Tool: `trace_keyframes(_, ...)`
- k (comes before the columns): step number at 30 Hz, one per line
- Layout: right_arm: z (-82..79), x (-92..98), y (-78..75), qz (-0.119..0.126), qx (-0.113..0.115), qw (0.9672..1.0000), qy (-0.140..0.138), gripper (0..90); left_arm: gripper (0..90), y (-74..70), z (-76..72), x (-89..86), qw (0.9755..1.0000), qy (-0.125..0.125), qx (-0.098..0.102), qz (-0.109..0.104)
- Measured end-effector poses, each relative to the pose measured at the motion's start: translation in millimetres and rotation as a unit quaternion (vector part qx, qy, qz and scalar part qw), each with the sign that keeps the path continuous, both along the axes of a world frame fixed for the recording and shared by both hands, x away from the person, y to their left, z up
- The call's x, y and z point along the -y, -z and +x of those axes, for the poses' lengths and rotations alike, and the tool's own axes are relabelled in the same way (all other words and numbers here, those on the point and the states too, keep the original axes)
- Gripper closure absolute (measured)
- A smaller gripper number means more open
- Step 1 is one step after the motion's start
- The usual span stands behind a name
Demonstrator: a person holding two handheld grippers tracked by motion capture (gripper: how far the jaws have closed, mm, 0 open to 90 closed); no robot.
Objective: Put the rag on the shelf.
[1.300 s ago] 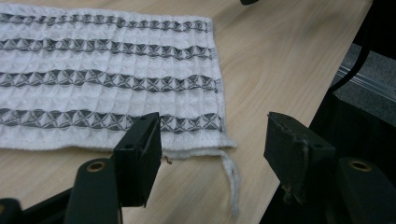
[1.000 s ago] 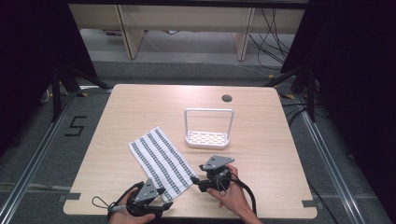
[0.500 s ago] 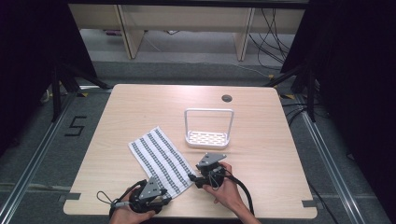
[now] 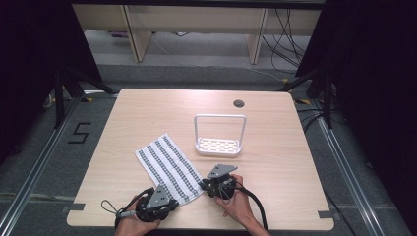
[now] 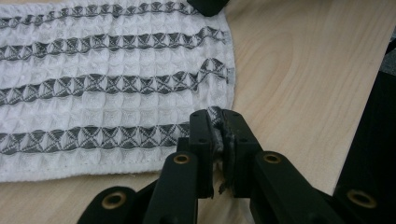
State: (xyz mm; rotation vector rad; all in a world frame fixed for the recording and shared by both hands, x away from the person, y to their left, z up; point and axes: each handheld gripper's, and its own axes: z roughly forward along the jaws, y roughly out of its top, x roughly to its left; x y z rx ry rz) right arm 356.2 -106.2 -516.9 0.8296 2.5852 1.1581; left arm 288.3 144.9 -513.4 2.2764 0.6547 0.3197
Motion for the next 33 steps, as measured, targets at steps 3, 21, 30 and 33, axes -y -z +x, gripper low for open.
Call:
trace_keyframes(3, -2.3, -0.8, -1.2, 0.003, 0.004, 1.0, -0.001, 86.4, 84.5, -1.8, -1.8, -0.1, 0.9999, -0.001, 0.0, -0.01)
trace_keyframes(21, -11.7, 1.8, -67.5, 0.097, 0.035, 0.9946, -0.015, 88.0, 85.1, -72.7, -4.6, -20.1, 0.996, 0.03, 0.027, -0.08)
trace_keyframes(30, -13.2, -1.3, -117.1, 0.125, 0.064, 0.9897, -0.029, 88.2, 85.3, -126.3, 2.3, -31.9, 0.9902, 0.045, 0.05, -0.122)
trace_keyframes(33, -14.4, -1.5, -138.0, 0.139, 0.075, 0.9868, -0.035, 88.3, 85.3, -145.2, 4.8, -33.9, 0.9889, 0.048, 0.064, -0.125)
